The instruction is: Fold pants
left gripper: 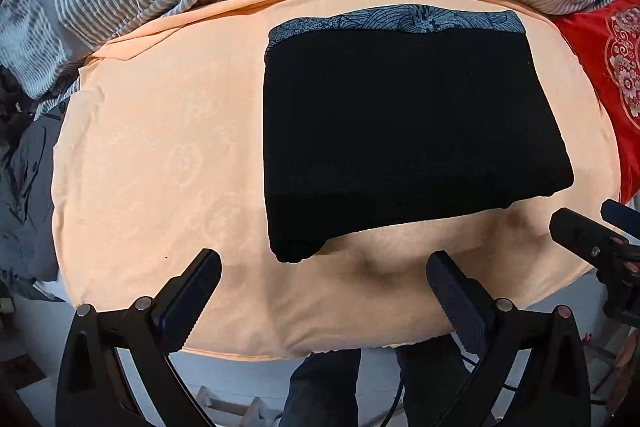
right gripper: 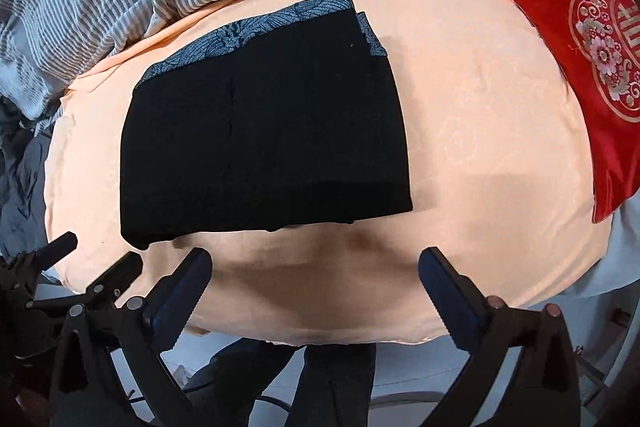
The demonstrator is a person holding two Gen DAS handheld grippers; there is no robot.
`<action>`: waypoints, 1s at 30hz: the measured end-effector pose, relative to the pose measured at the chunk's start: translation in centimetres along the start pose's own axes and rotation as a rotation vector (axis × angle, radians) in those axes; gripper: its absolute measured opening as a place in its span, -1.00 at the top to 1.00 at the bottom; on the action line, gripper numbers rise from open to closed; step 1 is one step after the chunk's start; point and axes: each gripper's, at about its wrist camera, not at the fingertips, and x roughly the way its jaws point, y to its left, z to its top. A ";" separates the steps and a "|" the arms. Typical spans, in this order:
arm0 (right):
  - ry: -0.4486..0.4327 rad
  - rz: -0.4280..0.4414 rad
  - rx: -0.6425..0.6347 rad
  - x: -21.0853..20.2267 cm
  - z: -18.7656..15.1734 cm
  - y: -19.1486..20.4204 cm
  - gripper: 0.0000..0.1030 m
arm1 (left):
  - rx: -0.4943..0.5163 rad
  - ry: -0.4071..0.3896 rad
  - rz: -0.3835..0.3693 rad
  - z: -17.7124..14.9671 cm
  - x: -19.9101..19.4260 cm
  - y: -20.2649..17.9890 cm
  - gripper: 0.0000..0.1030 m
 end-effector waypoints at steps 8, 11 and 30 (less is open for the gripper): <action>-0.004 0.012 0.014 -0.1 -0.3 0.3 -1.00 | 0.000 -0.008 0.004 -0.4 -0.3 -0.1 -1.00; -0.001 0.018 0.016 -0.1 -0.4 0.4 -1.00 | -0.002 -0.002 0.004 -0.4 -0.1 -0.1 -1.00; 0.014 0.018 -0.010 0.4 -0.2 1.3 -1.00 | -0.020 0.001 0.005 -0.5 0.0 -0.1 -1.00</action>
